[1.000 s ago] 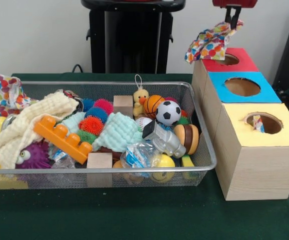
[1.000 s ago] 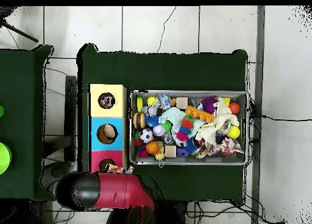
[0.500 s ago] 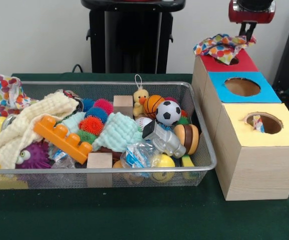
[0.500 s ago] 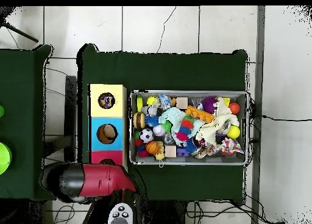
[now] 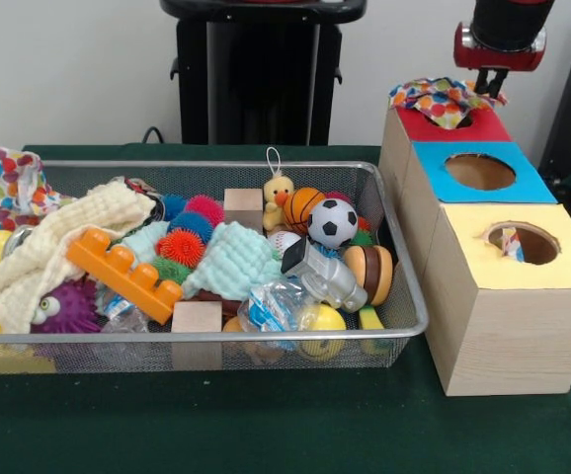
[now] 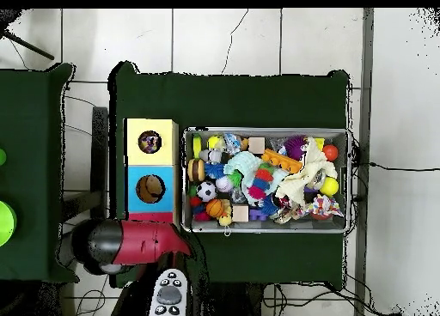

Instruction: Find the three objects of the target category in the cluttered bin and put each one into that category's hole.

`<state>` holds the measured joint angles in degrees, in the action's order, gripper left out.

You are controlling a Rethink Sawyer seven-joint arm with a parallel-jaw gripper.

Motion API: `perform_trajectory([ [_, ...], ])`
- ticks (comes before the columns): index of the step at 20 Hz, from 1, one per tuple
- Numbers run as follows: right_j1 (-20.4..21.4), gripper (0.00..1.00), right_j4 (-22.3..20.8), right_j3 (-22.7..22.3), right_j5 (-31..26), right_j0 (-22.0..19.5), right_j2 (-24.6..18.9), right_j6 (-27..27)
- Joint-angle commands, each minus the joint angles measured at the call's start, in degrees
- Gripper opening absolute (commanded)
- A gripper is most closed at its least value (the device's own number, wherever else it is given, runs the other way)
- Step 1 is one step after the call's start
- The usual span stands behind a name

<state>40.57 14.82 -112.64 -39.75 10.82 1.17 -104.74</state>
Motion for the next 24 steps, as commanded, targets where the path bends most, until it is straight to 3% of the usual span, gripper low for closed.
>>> perform_trajectory([
  [1,-4.5,0.0,0.1,4.9,4.3,-3.7,-0.4,-9.0],
  [6,-1.3,0.0,-1.4,0.6,4.7,-9.3,-2.4,-2.3],
  [9,-0.9,0.0,-1.7,-0.6,6.8,-10.7,-3.5,-1.7],
  [16,-2.1,0.0,-3.5,-0.5,10.8,-11.0,-4.2,-3.3],
  [24,-3.1,0.0,-3.8,1.3,10.7,-8.4,-2.9,-6.2],
])
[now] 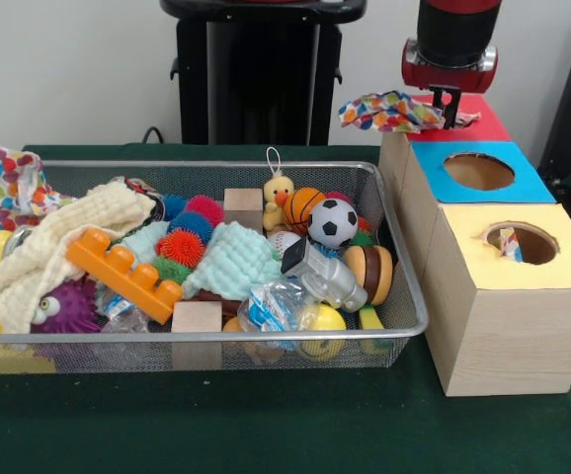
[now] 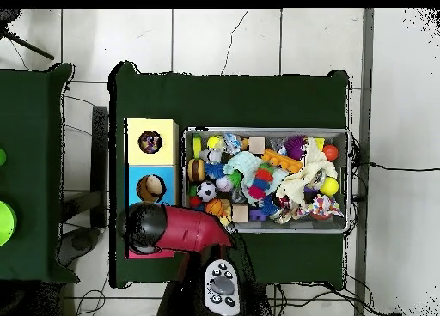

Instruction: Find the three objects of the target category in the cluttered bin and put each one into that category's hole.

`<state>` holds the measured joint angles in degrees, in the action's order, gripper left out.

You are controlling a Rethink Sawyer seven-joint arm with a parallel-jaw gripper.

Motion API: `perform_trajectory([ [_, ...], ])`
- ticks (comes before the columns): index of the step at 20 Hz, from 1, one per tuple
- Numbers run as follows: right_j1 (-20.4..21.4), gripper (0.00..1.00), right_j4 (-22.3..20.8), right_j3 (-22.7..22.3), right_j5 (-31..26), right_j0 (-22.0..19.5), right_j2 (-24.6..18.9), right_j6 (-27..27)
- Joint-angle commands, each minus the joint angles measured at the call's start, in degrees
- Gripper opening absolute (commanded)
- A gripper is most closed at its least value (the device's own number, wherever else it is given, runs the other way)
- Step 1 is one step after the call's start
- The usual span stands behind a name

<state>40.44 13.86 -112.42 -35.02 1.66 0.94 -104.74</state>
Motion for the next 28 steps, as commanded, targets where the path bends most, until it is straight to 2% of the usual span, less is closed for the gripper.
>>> perform_trajectory([
  [1,-3.2,0.0,-2.7,1.3,6.0,1.3,-2.5,-6.6],
  [12,-6.9,0.0,-1.1,3.7,8.8,6.4,-0.2,-10.5],
  [19,-12.8,0.0,-0.1,7.5,10.9,9.1,1.8,-11.4],
  [28,-17.3,0.0,-0.3,8.5,16.3,7.2,0.5,-8.6],
])
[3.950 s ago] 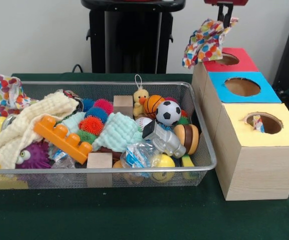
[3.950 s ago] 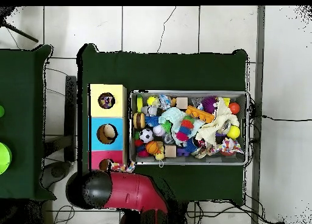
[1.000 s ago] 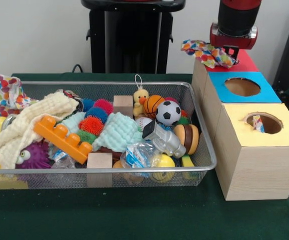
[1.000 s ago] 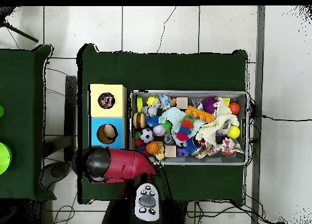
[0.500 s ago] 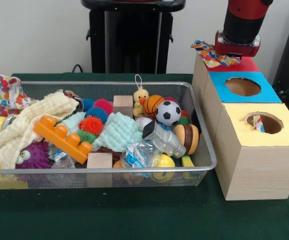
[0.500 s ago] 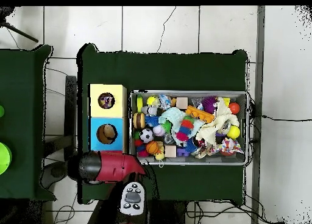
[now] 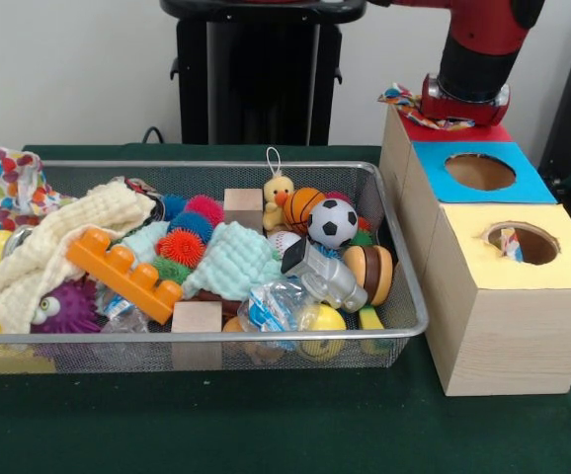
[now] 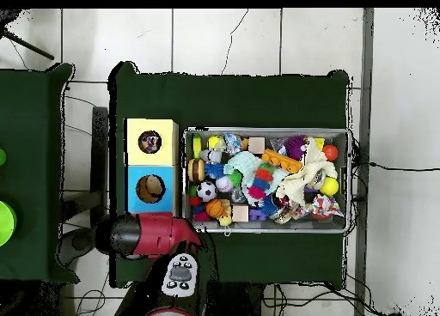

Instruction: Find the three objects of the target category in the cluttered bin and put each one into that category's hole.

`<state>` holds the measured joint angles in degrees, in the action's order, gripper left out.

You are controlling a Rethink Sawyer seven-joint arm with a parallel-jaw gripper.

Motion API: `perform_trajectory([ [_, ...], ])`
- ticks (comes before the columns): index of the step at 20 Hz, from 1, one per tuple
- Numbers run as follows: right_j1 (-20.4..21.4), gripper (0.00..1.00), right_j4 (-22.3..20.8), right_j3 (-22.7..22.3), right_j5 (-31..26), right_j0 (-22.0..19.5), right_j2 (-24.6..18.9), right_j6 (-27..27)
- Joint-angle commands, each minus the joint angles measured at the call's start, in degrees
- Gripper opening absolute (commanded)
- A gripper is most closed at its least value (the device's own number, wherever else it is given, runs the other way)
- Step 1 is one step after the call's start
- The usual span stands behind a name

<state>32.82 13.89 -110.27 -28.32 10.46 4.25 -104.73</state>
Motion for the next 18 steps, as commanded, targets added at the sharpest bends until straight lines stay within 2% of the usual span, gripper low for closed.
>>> perform_trajectory([
  [1,-10.0,0.0,-0.3,6.3,10.2,-1.9,-3.0,-8.6],
  [9,-10.7,0.0,-0.2,7.6,10.3,-2.0,-2.8,-8.5],
  [14,-11.0,0.0,-1.7,7.8,12.8,-1.4,-2.3,-7.9],
  [18,-10.9,0.0,-1.7,8.4,11.2,-1.2,-2.1,-7.6],
])
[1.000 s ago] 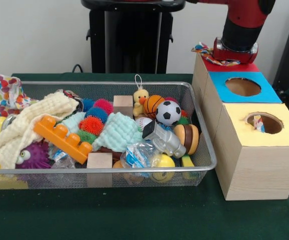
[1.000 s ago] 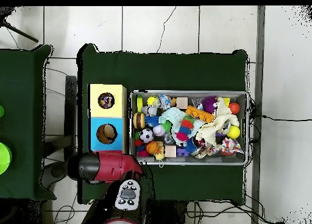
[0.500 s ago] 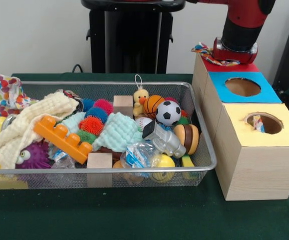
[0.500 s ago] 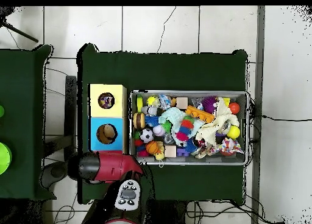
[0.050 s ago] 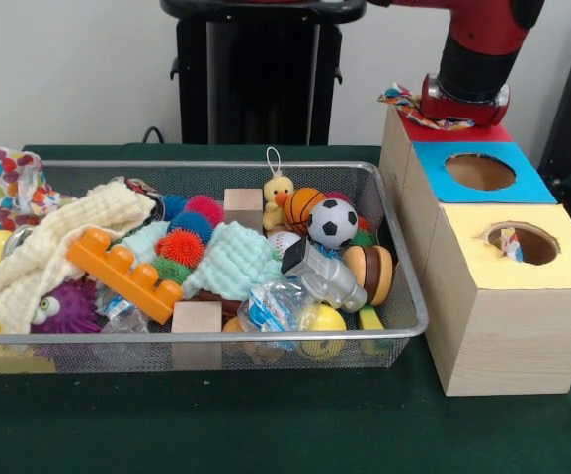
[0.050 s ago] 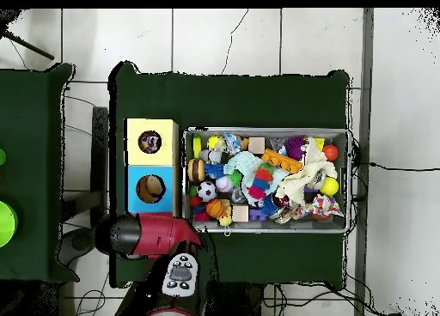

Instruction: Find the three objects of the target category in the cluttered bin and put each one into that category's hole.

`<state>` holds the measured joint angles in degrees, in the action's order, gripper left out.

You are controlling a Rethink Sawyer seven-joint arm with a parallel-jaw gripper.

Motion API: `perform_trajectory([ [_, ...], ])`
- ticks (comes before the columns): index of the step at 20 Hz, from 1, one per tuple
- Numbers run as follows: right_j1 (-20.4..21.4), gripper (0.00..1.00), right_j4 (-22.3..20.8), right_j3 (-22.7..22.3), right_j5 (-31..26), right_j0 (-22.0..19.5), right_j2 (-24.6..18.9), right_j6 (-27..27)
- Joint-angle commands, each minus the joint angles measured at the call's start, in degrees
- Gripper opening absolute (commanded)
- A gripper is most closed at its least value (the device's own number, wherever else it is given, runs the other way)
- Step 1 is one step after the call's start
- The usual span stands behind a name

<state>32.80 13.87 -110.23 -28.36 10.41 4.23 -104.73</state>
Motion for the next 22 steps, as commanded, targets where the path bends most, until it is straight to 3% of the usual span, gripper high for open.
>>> perform_trajectory([
  [1,-11.0,0.0,-1.7,8.6,10.8,-1.1,-2.0,-7.5],
  [22,-12.3,0.0,-1.7,12.6,6.5,0.8,0.1,-9.0],
])
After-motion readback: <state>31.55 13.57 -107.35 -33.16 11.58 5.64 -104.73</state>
